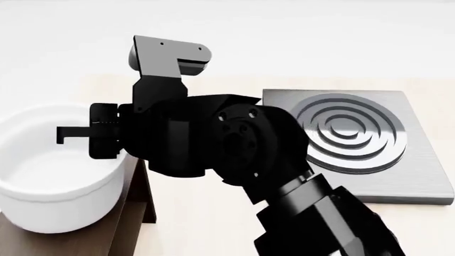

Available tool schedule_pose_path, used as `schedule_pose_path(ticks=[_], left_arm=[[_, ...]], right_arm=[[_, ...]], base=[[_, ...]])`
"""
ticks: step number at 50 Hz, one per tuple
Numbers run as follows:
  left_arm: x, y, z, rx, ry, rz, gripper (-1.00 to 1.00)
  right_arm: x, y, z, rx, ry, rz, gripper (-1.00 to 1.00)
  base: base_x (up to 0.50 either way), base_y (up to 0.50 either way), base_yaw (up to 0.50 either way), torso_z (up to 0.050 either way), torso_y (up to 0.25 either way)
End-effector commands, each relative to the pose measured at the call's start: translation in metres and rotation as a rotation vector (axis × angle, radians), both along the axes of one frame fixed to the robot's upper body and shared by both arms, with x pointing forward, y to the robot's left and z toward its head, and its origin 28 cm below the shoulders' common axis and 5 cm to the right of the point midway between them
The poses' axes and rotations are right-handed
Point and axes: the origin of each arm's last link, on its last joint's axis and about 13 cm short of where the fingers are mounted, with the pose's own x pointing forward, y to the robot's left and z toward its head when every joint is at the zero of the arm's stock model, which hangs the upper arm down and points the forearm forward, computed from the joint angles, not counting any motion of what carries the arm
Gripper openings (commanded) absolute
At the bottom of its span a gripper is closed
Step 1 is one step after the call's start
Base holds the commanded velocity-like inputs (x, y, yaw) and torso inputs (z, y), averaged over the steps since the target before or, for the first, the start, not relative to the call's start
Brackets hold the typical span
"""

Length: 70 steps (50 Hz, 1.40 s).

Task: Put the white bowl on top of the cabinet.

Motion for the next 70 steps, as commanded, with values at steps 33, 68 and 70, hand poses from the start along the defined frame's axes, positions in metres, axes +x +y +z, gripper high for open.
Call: schedule_pose_path(ticks=[33,68,70], left_arm=[[0.001,-0.001,0.000,0.004,-0.001,-0.005,1.00],[0.002,-0.002,0.001,0.005,-0.001,-0.008,1.00],[0.002,-0.002,0.001,0.006,-0.001,-0.008,1.00]], right_arm=[[0.000,0.001,0.004,0.041,-0.028,0.019,1.00],[-0.034,-0.045,0.065,0.134,-0.332,-0.187,1.00],[-0.038,-0.049,0.066,0.136,-0.350,-0.204,1.00]], base=[[0.00,0.00,0.00,0.000,0.000],[0.00,0.00,0.00,0.000,0.000],[0.00,0.00,0.00,0.000,0.000]])
